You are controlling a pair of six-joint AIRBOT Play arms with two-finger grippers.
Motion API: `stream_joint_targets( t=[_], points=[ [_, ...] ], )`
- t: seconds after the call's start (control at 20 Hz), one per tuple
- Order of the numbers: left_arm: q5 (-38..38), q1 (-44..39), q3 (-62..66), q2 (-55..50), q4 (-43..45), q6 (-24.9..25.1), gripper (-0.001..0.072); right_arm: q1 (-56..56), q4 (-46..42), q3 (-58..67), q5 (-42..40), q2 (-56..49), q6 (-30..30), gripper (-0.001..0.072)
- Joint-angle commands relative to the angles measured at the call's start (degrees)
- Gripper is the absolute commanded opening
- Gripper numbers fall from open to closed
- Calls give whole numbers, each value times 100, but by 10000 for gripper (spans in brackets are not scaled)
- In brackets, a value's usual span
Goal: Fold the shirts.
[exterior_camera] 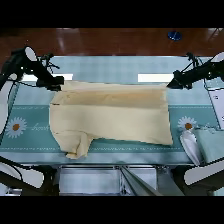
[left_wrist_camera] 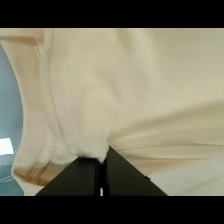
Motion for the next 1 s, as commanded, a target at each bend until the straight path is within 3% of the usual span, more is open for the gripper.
stream_joint_targets(
  t=[0.0, 0.05, 0.1, 0.15, 0.2, 0.35, 0.5, 0.6, 0.75, 0.85, 0.95],
  points=[
    [-205, -22, -101, -103, -160, 131, 28, 107, -208, -402, -35, 4, 17, 23],
    [-315, -22, -98, -103, -162, 107, 35, 151, -214, -424, -39, 2, 24, 143],
    [-472, -13, -98, -103, -146, 17, 155, 203, -208, -424, 2, 11, 107, 410],
    [-726, 7, -98, -101, -144, -63, 449, 221, -179, -422, 92, 24, 173, 421],
    [-1008, 33, -98, -96, -133, -87, 509, 201, -197, -422, 190, 81, 328, 420],
    [-1672, 179, -136, 129, 98, -337, 509, -72, -264, -424, 334, 651, 629, 421],
    [-1403, 490, -647, 1056, 90, -409, 509, -448, -905, -957, 37, 1718, 737, 420],
    [-1036, 979, -1510, 1921, -122, -402, 508, -723, -866, -2103, -610, 2638, 710, 420],
    [-173, 2151, -3585, 3307, -1078, -538, 508, -960, 332, -4315, -1515, 4094, -68, 420],
    [122, 2881, -4972, 4024, -1926, 28, 508, -942, 1040, -5427, -1860, 4828, -407, 419],
    [2, 3215, -5821, 4345, -2081, 597, 508, -942, 1683, -6011, -1851, 5180, -710, 419]
  ],
)
